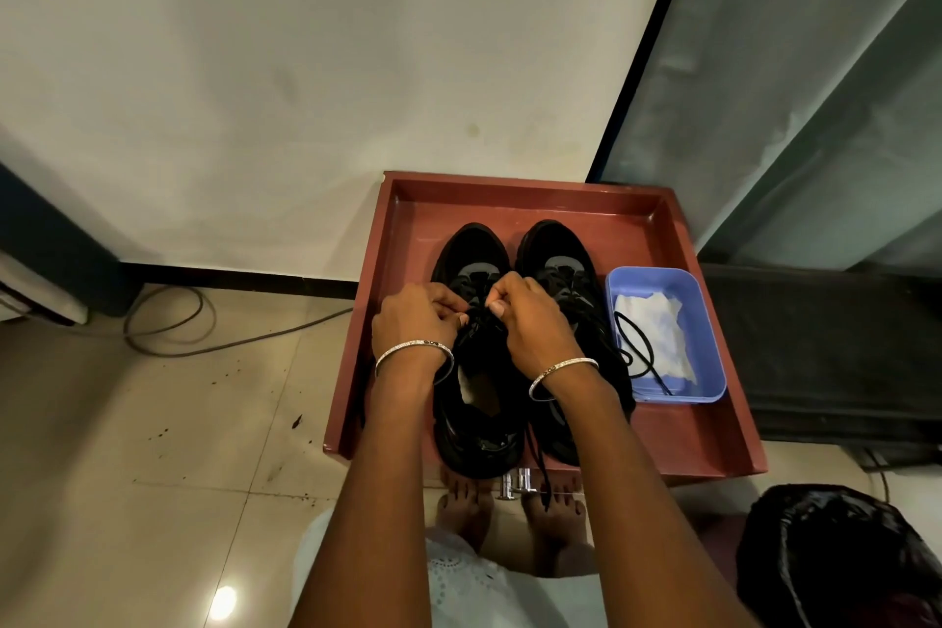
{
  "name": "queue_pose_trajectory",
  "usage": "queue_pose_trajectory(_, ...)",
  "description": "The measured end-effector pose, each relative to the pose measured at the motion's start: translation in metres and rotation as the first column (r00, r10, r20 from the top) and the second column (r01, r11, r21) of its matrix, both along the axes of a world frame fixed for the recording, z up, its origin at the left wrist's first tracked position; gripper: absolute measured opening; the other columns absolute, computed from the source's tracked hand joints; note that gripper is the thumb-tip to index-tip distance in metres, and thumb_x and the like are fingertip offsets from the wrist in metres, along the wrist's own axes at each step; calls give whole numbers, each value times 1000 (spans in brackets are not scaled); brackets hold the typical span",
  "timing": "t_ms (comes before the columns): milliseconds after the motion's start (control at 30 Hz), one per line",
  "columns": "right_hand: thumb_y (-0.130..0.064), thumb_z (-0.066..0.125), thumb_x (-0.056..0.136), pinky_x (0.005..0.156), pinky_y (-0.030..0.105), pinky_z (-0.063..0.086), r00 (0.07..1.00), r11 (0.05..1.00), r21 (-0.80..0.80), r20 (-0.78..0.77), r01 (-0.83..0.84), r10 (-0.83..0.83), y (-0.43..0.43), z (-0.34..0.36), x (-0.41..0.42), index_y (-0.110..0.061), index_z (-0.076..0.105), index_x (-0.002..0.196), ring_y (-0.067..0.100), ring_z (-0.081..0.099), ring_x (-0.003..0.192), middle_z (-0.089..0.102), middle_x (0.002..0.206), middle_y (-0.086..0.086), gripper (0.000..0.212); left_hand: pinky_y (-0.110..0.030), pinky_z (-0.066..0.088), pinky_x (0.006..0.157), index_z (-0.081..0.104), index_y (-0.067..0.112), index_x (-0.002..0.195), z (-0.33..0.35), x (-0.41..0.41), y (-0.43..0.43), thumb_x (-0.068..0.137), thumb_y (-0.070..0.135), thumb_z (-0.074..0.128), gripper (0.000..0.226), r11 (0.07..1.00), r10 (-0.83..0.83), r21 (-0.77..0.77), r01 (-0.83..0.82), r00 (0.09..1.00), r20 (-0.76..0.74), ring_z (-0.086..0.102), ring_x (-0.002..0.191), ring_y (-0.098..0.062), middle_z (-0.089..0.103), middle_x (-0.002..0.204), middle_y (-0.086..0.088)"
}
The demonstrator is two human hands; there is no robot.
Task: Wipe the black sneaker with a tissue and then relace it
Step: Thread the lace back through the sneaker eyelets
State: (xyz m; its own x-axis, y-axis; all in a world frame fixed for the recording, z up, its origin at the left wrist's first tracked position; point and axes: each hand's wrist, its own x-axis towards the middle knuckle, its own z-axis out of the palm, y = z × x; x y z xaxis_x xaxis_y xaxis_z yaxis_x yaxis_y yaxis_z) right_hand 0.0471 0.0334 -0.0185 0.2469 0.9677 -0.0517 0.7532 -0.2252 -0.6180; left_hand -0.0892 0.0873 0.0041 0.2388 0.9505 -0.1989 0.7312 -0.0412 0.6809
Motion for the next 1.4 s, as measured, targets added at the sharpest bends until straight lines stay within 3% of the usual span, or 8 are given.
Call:
queue_pose_trajectory(100,-5,50,97,77,39,50,996,999,13,-78,49,-48,0,-1,4,-19,53,88,19,57,86,58,97,1,17,-35,57,82,77,25,91,1,0,0,82,22,78,10,1000,0,4,0,1000,-6,70,86,-15,75,83,3)
queue_pose_trajectory(233,-2,64,90,76,25,51,967,991,30,-222,133,-123,-1,-3,10,-19,65,89,6,62,79,68,87,-6,17,-31,56,79,76,27,90,1,1,-1,83,23,77,9,999,-10,32,11,1000,-21,70,85,-14,75,86,4)
queue_pose_trajectory(567,-7,68,87,81,44,55,973,985,52,-175,163,-152,3,-7,7,-21,65,84,14,64,82,68,87,-4,15,-34,56,74,72,30,87,-3,10,-2,87,22,71,8,992,-56,110,60,998,-39,68,83,-16,72,87,6)
queue_pose_trajectory(667,-5,66,88,79,46,54,979,986,57,-144,154,-145,3,-7,6,-21,63,83,15,62,80,66,86,-3,17,-33,47,66,67,27,88,-6,15,-2,92,21,64,8,987,-82,131,95,991,-102,65,86,-20,69,95,3)
queue_pose_trajectory(833,1,59,91,75,46,54,987,989,63,-96,136,-130,4,-5,3,-15,60,86,20,60,79,64,87,3,17,-33,38,69,60,18,102,-12,20,-3,94,8,53,15,974,-110,169,152,965,-238,59,100,-28,61,111,-3)
queue_pose_trajectory(1133,0,51,94,65,38,46,986,988,36,-76,151,-148,0,1,1,-12,56,88,22,55,71,59,80,4,15,-35,36,70,56,20,98,-4,17,-5,99,13,47,11,988,-87,104,111,975,-205,60,96,-31,62,102,-2)
queue_pose_trajectory(1300,1,60,88,71,40,58,938,970,25,-262,240,-226,-3,-1,7,-20,58,76,20,66,70,67,73,4,25,-37,54,82,68,28,91,-12,8,4,94,22,62,10,999,34,-16,-33,999,32,68,92,-20,72,94,6)
queue_pose_trajectory(1400,0,73,83,76,26,57,900,972,1,-380,234,-216,-9,2,17,-17,64,80,17,69,77,71,80,6,19,-44,58,85,65,30,81,-19,0,7,88,8,68,24,987,96,-150,-59,964,250,70,88,-12,73,83,10)
